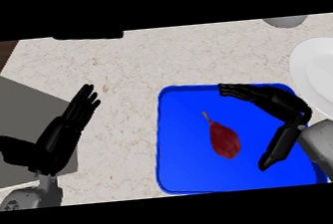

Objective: Pick the pear from the tray and place it in the plate

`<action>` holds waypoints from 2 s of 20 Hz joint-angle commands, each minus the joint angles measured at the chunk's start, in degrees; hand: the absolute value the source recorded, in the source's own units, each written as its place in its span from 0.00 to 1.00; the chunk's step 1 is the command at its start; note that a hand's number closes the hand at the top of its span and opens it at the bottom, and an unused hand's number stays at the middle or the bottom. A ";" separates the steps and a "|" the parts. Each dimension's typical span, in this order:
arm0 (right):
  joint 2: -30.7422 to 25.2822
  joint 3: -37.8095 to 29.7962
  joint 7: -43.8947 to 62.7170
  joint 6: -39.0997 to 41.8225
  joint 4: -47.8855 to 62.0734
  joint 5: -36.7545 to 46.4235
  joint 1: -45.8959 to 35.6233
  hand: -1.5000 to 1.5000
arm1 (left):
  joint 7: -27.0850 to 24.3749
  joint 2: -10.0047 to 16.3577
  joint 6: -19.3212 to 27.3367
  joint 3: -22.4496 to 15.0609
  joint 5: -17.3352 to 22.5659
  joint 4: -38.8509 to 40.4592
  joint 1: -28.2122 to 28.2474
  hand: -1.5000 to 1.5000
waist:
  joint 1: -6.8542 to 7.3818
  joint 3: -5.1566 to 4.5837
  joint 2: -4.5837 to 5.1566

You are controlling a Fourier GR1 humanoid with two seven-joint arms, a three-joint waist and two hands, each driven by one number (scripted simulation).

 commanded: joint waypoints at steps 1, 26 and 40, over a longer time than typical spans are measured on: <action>-1.19 1.08 -5.70 4.72 6.51 4.98 -5.45 0.00 | 2.09 3.27 7.86 4.86 -7.28 5.67 -2.53 0.50 | -1.30 -0.19 0.33; 8.47 20.78 -21.42 -5.85 35.91 35.45 -24.41 0.00 | 1.33 -1.29 9.10 7.29 -13.53 6.62 0.09 0.50 | -3.55 -0.48 -0.59; 14.37 20.73 -19.69 -8.78 41.07 39.85 -27.52 0.00 | 2.09 -2.49 9.23 9.22 -15.95 7.80 -1.49 0.50 | -4.72 -0.51 -1.00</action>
